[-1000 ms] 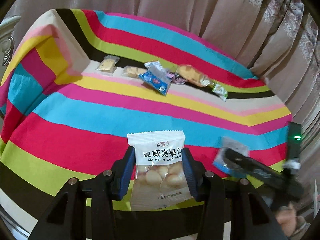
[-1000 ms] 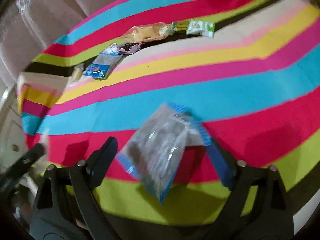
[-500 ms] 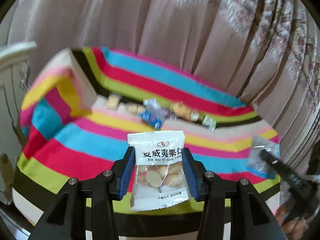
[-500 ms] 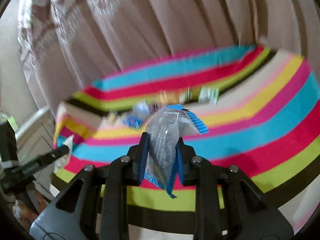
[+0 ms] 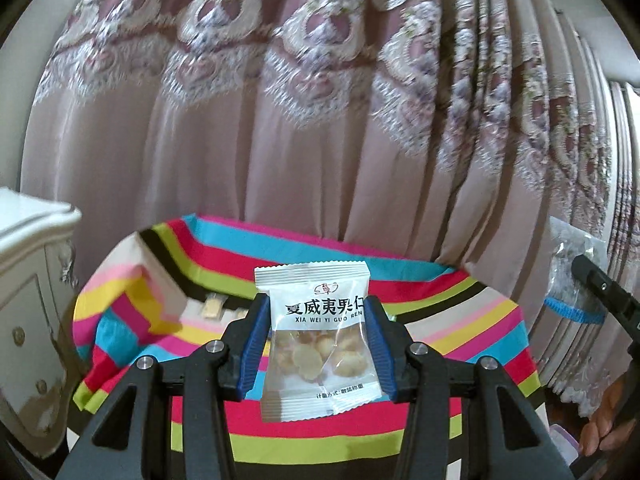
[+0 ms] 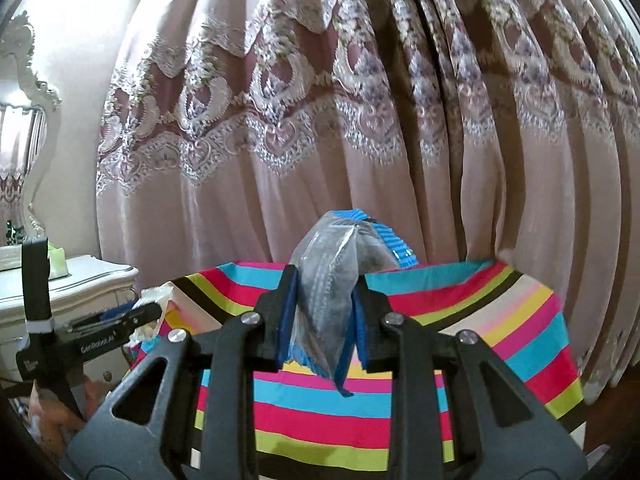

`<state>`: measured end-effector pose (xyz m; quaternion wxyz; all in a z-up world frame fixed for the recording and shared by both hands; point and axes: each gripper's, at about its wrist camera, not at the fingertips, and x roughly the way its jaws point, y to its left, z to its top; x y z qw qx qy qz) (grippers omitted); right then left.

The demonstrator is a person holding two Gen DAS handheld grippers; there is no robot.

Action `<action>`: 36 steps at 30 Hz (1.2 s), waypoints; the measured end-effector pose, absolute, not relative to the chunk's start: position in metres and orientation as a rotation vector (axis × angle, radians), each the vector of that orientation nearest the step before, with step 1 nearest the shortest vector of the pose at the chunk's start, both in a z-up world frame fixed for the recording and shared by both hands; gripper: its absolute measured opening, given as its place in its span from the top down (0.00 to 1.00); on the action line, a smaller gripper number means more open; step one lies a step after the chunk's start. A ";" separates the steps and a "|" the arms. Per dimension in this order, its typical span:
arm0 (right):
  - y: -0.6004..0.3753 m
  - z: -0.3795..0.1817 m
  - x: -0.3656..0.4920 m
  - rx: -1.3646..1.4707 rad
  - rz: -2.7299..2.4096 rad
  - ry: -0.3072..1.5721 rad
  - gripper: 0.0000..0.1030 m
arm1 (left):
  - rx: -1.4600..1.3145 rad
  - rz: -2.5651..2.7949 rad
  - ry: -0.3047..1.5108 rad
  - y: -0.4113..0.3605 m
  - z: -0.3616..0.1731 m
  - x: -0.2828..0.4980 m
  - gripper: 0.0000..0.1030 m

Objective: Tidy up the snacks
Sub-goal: 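Carry both packets to the white box and open both tools to drop them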

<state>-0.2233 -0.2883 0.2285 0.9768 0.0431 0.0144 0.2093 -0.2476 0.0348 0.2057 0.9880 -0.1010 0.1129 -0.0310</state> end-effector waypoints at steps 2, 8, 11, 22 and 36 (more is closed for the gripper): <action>-0.293 0.228 -0.230 0.089 0.426 0.026 0.71 | -0.190 -0.076 0.217 0.028 0.212 -0.254 0.53; -0.314 0.220 -0.246 0.094 0.414 0.045 0.71 | -0.132 -0.108 0.274 -0.003 0.216 -0.253 0.53; -0.326 0.211 -0.251 0.101 0.407 0.078 0.71 | -0.103 -0.132 0.296 -0.020 0.215 -0.256 0.53; -0.383 0.186 -0.281 0.148 0.327 0.150 0.71 | 0.017 -0.268 0.302 -0.089 0.221 -0.280 0.53; -0.446 0.152 -0.309 0.202 0.227 0.228 0.71 | 0.164 -0.431 0.349 -0.165 0.218 -0.301 0.53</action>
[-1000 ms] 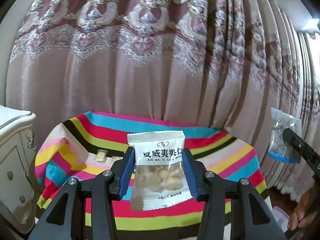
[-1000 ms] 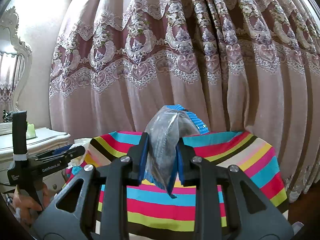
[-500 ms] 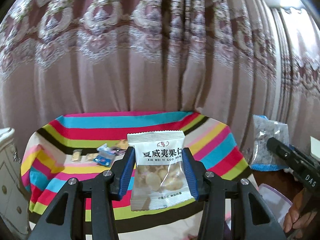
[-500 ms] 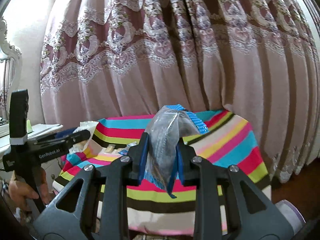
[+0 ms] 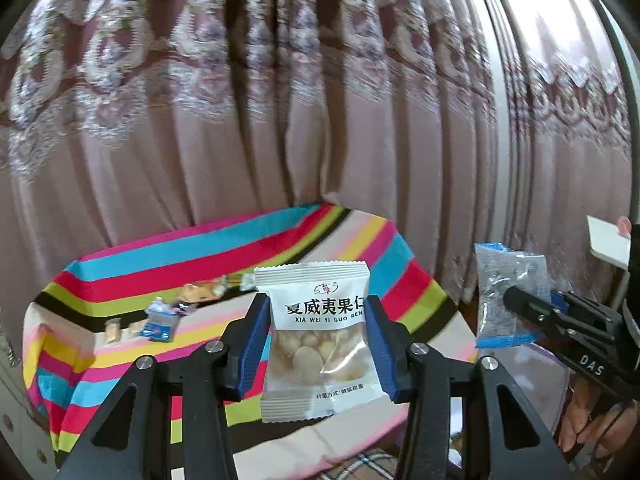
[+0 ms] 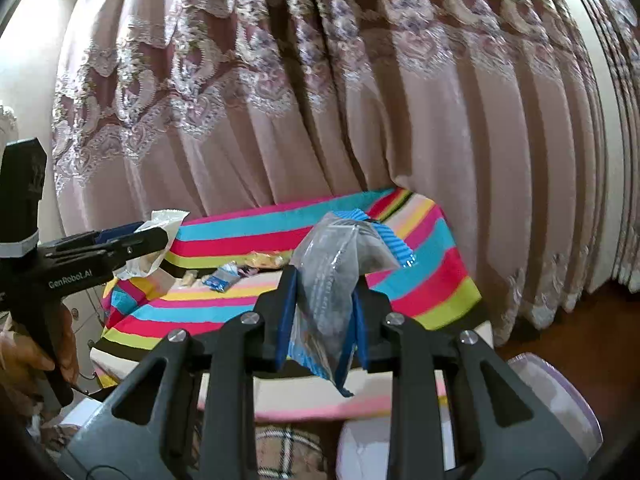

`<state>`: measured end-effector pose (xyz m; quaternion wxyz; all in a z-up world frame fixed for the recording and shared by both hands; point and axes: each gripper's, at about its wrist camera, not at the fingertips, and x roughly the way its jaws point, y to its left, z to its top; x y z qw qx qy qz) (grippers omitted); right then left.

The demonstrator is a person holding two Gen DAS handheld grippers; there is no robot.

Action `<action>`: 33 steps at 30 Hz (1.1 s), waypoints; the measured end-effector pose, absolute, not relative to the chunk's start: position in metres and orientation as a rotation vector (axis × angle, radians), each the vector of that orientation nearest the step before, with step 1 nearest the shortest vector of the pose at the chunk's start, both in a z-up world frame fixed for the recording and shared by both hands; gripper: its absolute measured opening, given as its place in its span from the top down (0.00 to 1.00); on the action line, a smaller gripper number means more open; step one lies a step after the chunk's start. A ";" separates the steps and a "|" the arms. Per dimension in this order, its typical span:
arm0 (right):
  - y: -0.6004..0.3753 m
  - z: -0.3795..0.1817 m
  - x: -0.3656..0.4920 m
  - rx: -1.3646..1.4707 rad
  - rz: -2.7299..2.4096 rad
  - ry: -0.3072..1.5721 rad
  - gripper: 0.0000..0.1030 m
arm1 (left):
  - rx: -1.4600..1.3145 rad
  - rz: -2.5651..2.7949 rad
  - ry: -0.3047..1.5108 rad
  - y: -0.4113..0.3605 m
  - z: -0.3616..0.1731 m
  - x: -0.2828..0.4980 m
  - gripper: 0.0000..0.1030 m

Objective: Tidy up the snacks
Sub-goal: 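Carry both packets to the white box and open both tools to drop them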

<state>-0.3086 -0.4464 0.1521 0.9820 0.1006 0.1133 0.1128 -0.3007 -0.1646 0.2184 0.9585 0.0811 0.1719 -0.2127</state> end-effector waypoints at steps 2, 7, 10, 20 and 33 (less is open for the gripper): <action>-0.456 0.144 -0.312 0.218 0.207 0.252 0.71 | 0.183 -0.464 0.365 -0.177 0.216 -0.303 0.53; -0.482 0.126 -0.319 0.261 0.153 0.302 0.71 | 0.234 -0.553 0.410 -0.210 0.205 -0.306 0.53; -0.499 0.117 -0.326 0.283 0.107 0.322 0.71 | 0.280 -0.609 0.434 -0.234 0.195 -0.310 0.53; -0.550 0.094 -0.344 0.315 -0.028 0.384 0.71 | 0.414 -0.786 0.524 -0.309 0.162 -0.323 0.53; -0.579 0.058 -0.347 0.272 -0.133 0.591 0.71 | 0.522 -0.937 0.618 -0.367 0.122 -0.332 0.53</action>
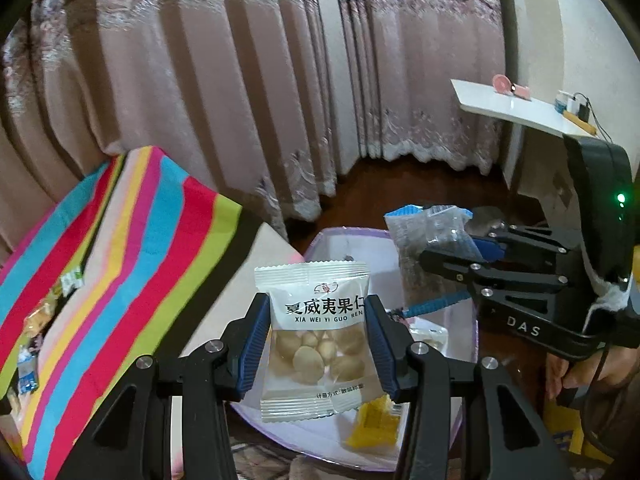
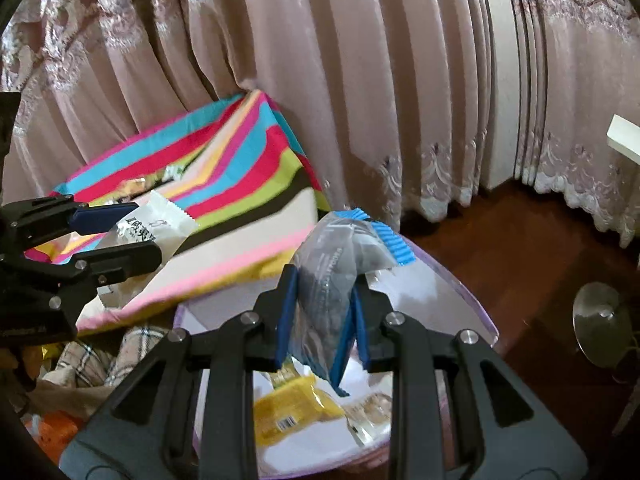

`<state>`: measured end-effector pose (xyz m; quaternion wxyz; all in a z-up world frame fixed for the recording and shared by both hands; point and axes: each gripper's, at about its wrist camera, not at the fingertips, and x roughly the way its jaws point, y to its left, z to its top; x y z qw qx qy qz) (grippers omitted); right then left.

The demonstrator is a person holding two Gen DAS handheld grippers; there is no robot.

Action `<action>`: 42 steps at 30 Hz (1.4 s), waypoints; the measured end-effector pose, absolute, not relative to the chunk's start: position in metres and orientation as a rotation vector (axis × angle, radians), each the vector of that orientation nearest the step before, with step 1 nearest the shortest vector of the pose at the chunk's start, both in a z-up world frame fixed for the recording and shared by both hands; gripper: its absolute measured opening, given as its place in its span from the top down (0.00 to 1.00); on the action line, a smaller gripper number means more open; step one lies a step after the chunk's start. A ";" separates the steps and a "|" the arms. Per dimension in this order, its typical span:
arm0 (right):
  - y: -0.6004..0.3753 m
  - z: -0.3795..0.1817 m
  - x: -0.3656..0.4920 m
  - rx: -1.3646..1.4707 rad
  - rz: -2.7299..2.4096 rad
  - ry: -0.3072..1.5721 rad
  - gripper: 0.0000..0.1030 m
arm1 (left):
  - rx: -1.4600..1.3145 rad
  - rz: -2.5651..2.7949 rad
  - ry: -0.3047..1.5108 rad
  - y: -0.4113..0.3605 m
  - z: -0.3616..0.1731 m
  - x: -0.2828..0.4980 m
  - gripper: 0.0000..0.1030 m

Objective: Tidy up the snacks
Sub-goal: 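Carry both packets to the white box and open both tools to drop them, then grasp the clear cookie packet with the left tool while the right tool grasps the blue seed bag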

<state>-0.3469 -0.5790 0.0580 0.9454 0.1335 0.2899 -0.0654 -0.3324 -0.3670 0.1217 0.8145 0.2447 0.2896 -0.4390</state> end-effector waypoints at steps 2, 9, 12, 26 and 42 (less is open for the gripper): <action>-0.579 0.054 -0.344 0.265 -0.144 0.622 0.71 | 0.534 -0.962 0.643 -0.372 0.115 -0.333 0.52; -0.580 0.045 -0.334 0.245 -0.214 0.723 0.39 | 0.526 -1.082 0.783 -0.381 0.084 -0.327 0.30; -0.573 0.048 -0.329 0.206 -0.226 0.733 0.37 | 0.453 -1.044 0.793 -0.360 0.079 -0.307 0.29; -0.383 0.050 -0.121 0.176 0.303 0.824 0.30 | 0.005 -0.233 0.795 -0.077 0.062 -0.102 0.20; -0.063 0.014 0.166 0.356 0.453 1.063 0.11 | -0.276 0.185 0.798 0.185 0.050 0.016 0.18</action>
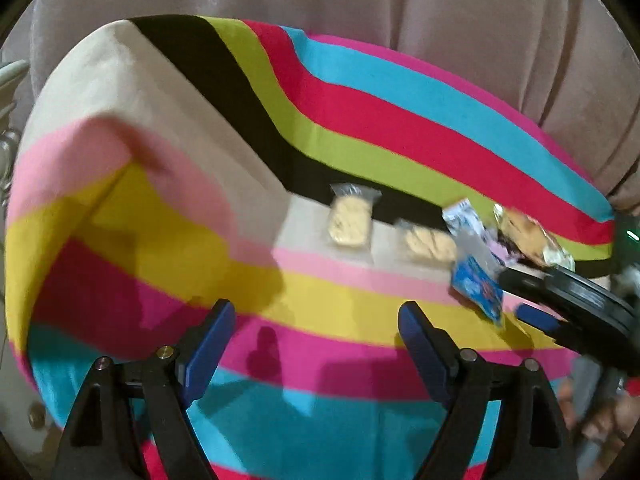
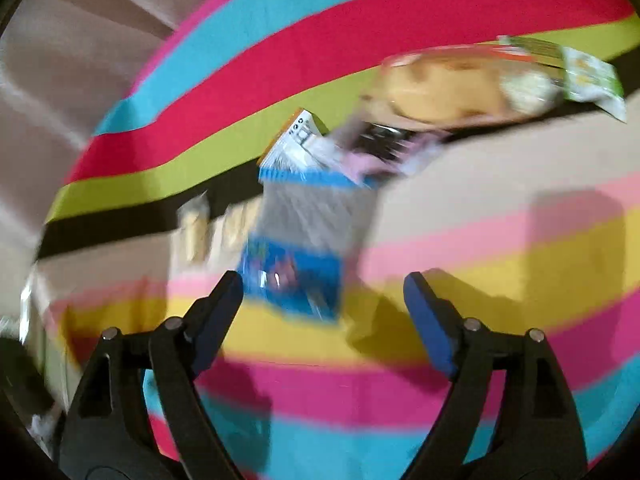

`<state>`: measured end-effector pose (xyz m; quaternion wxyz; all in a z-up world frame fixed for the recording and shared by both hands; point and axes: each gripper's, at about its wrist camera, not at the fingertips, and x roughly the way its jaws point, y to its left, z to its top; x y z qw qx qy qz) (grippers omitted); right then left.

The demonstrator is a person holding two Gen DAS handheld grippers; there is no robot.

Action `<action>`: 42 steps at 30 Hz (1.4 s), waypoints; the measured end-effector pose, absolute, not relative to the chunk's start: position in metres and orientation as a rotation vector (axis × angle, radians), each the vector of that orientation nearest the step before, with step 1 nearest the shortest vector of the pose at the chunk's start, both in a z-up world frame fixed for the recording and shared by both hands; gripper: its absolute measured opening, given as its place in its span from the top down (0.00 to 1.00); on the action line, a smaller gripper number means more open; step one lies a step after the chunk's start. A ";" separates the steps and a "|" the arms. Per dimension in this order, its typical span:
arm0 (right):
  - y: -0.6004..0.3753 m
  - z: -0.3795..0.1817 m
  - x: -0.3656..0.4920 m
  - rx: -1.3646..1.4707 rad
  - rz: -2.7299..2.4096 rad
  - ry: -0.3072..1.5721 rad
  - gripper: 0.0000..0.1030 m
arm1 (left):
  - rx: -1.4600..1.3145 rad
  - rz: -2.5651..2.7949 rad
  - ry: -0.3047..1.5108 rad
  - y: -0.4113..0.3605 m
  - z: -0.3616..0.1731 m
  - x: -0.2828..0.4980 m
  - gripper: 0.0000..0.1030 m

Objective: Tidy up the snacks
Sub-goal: 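Grasp the clear cookie packet with the left tool while the right tool grasps the blue seed bag, then carry both packets to the white box and open both tools to drop them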

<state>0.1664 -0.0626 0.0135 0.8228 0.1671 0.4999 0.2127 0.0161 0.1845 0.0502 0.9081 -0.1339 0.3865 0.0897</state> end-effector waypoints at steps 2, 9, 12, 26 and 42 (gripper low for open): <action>-0.034 0.016 0.177 0.267 0.398 1.010 0.05 | -0.257 0.166 0.801 0.187 0.047 0.027 0.18; -0.038 0.008 0.152 -0.020 0.367 0.886 0.40 | -0.261 0.123 0.834 0.198 0.030 0.082 0.18; -0.071 0.005 0.133 -0.049 0.361 0.856 0.41 | -0.228 0.122 0.841 0.189 0.025 0.107 0.18; -0.175 0.021 0.045 0.140 0.437 0.839 0.41 | -0.181 0.188 0.808 0.148 0.022 0.052 0.65; -0.281 0.186 -0.140 0.224 0.444 0.290 0.41 | -0.080 0.042 0.347 0.012 0.187 -0.184 0.65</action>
